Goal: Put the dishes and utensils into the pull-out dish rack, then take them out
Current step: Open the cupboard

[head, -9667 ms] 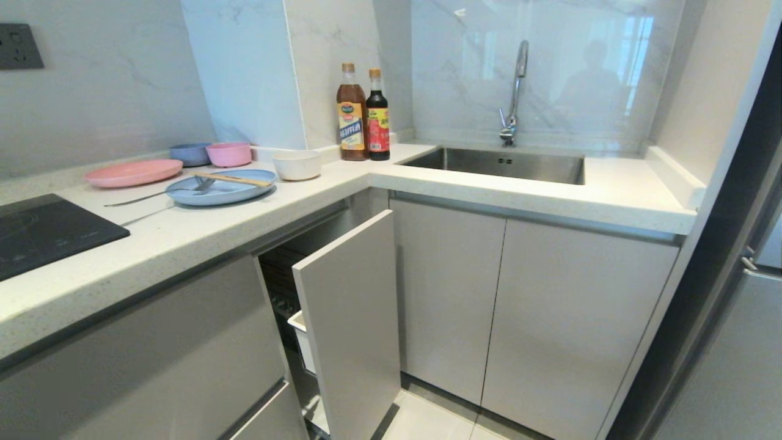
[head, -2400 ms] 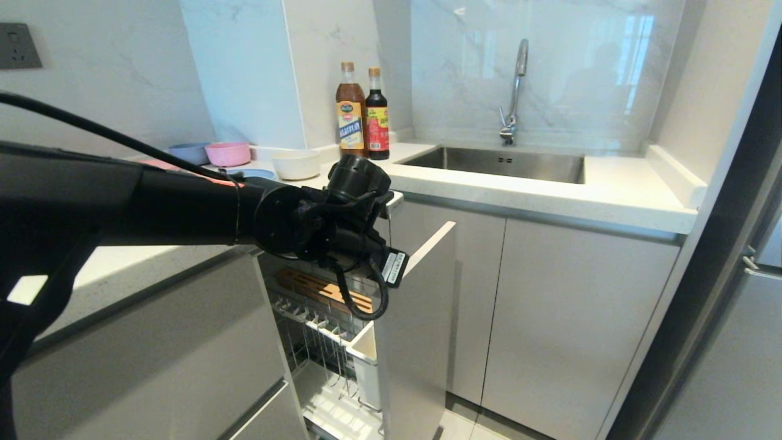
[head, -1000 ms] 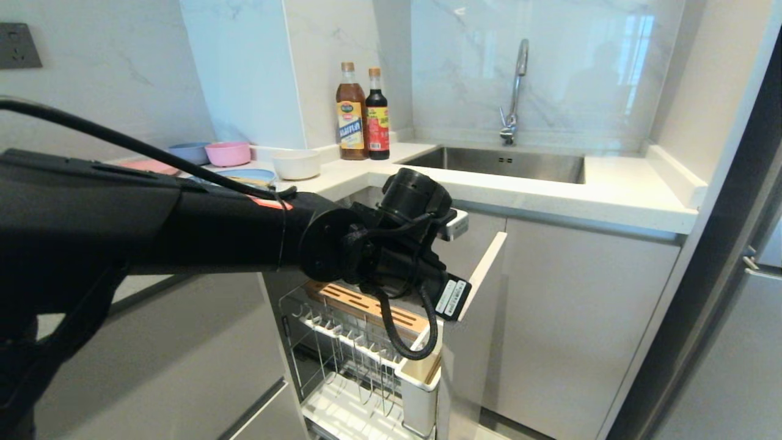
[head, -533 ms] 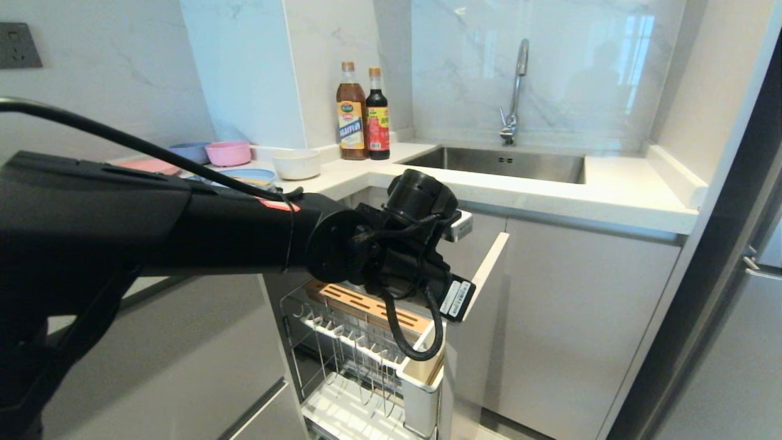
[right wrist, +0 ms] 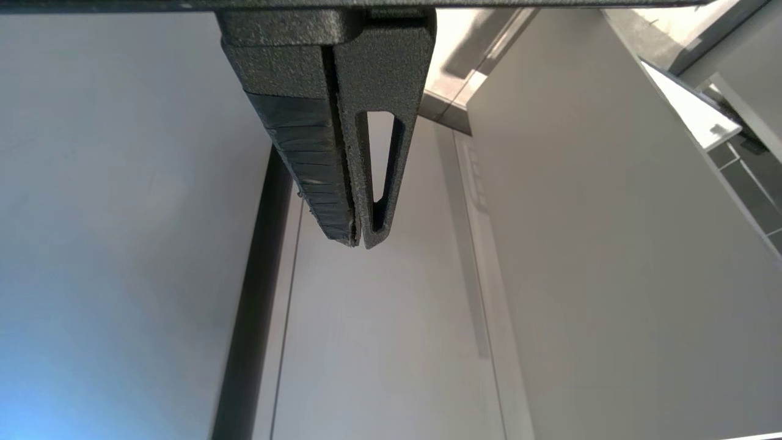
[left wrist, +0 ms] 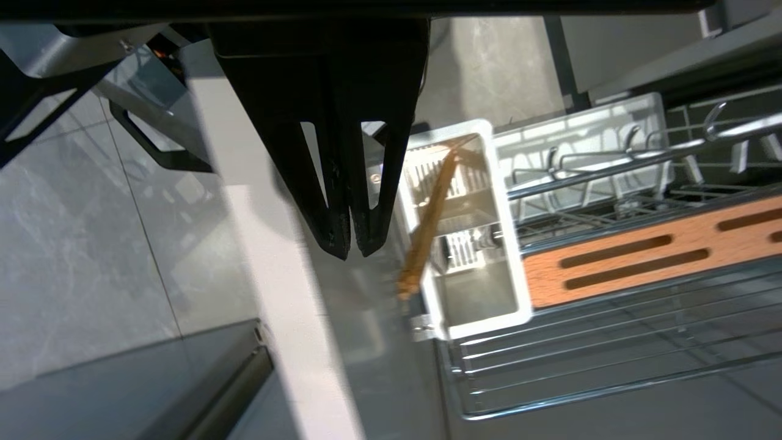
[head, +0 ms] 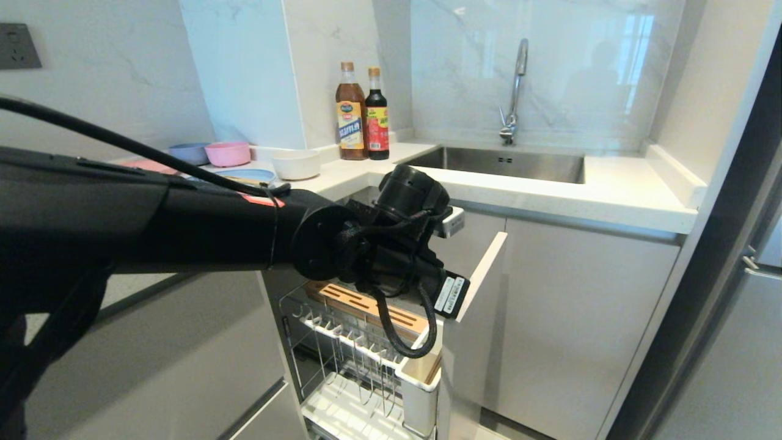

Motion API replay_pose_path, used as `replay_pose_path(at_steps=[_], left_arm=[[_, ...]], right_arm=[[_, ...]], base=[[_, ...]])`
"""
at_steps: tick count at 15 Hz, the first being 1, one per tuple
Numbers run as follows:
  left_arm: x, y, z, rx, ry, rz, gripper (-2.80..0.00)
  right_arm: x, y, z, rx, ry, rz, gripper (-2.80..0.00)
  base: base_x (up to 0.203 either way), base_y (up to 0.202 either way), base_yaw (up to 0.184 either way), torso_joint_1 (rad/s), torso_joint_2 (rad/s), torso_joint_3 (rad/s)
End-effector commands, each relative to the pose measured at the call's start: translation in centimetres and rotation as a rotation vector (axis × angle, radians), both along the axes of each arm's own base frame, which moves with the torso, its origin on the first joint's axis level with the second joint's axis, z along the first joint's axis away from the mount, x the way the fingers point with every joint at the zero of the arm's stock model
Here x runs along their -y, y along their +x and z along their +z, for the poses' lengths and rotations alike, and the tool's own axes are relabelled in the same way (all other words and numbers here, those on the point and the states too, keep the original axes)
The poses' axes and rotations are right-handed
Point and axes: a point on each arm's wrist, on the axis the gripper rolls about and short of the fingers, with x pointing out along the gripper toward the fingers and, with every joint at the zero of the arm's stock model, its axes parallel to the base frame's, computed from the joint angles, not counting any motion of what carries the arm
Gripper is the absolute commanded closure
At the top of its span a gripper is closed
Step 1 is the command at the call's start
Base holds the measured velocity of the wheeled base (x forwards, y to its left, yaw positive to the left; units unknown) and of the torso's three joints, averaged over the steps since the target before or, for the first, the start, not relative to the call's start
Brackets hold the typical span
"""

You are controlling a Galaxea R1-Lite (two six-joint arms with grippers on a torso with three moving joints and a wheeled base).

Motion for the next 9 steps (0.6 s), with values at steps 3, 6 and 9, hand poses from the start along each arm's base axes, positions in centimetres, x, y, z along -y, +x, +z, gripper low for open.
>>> replay_pose_path(at_steps=[3,6,9], left_arm=[[-1.8,0.4,0.9,0.011,-0.005,0.045,0.0],[-3.9,1.1,1.6,0.027,-0.002,0.109,0.0],[-6.4,0.8,2.9,0.051,-0.014,0.159,0.0]], right_arm=[[0.0,0.0,0.0,-0.002,0.0,0.0,0.0],[0.0,0.0,0.0,-0.002,0.0,0.0,0.0],[0.0,0.0,0.0,-0.002,0.0,0.0,0.0]], base=[[0.0,0.0,0.0,0.0,0.0,0.0],[0.0,0.0,0.0,0.0,0.0,0.0],[0.0,0.0,0.0,0.0,0.0,0.0]])
